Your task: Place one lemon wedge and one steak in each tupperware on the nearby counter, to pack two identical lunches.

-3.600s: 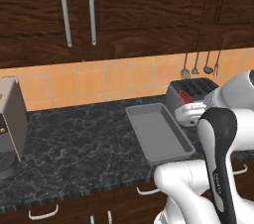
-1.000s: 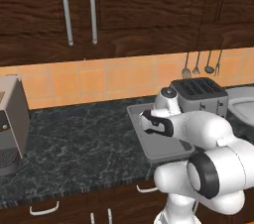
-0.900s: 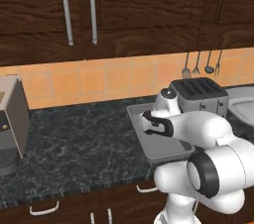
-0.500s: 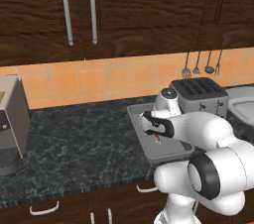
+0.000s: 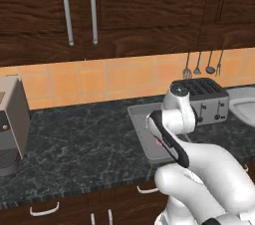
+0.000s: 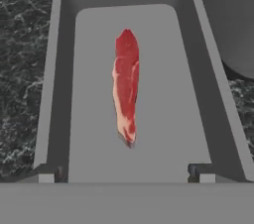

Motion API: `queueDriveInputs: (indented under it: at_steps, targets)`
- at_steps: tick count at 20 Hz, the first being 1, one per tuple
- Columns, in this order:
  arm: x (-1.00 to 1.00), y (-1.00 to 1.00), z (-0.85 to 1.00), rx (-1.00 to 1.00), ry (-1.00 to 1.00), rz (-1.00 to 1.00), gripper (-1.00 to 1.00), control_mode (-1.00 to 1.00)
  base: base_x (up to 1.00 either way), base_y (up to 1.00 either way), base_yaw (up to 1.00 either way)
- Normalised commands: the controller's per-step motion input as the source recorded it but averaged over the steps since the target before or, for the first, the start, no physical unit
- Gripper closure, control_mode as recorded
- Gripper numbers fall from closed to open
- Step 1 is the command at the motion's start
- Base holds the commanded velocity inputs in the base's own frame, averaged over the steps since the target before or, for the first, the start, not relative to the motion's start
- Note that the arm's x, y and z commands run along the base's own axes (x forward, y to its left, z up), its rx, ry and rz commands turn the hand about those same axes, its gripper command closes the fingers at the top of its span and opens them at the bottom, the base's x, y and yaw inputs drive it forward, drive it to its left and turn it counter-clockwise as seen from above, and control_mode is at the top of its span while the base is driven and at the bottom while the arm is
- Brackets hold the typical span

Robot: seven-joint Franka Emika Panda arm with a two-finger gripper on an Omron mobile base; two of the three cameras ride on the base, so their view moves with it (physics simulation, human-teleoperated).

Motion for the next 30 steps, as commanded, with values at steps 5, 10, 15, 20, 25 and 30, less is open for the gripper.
queueDriveInputs:
  at_steps: [5,10,15,20,25,30]
  targets:
    - [-1.00,-0.01,0.38,0.00,-0.12,0.00,-1.00,-1.00,0.00,0.00,0.00]
    - [-0.96,-0.08,0.57,0.00,-0.12,0.00,-1.00,-1.00,0.00,0.00,0.00]
    - [-0.81,-0.06,0.39,0.00,-0.12,0.00,-1.00,-1.00,0.00,0.00,0.00]
    - [-0.17,-0.05,-0.53,0.00,-0.13,-0.01,-1.00,-1.00,0.00,0.00,0.00]
    - [0.00,0.00,-0.03,0.00,-0.02,0.00,-1.00,-1.00,0.00,0.00,0.00]
    - [0.00,0.00,0.00,0.00,0.00,0.00,-1.00,1.00,-0.04,-0.02,0.00]
